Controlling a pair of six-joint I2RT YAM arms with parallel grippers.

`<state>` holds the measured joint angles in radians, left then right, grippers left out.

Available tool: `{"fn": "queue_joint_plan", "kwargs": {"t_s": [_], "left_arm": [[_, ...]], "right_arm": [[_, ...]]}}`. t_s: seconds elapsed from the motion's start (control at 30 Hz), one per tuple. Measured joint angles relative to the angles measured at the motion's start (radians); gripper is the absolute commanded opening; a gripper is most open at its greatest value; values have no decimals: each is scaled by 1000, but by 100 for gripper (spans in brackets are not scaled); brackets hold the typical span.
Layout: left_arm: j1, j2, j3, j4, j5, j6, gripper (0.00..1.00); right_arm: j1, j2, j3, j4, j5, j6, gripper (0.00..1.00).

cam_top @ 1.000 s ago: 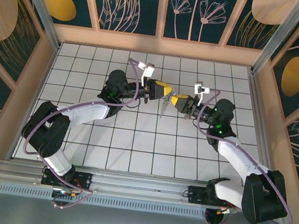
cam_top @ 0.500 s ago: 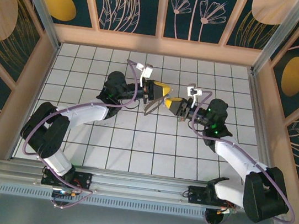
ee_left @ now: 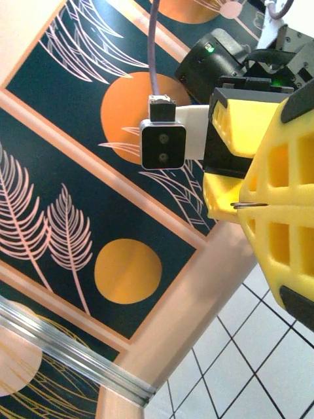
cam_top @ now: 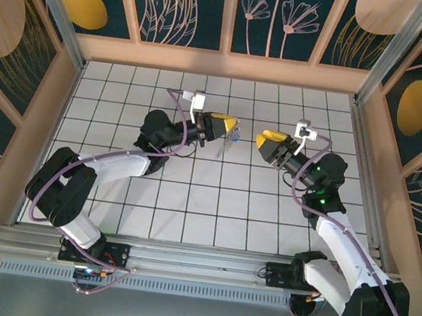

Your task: Put the keys on the keyring

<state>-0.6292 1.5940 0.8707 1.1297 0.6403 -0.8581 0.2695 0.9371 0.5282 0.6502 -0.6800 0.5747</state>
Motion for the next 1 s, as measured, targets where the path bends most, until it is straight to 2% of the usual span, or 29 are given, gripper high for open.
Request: {"fn": "queue_joint_plan", "kwargs": {"t_s": [0.3,0.6,1.0], "left_arm": [[-52,6,-4,89,-80,-58,0],[-72,51,-4,109,-101,-83,0],[-72,51,-4,118,-119,-84,0]], "right_arm": [[32,141,71,122,55,141,46],[117,197,124,185,63,159,41],[125,204,105,192,63,161,35]]}}
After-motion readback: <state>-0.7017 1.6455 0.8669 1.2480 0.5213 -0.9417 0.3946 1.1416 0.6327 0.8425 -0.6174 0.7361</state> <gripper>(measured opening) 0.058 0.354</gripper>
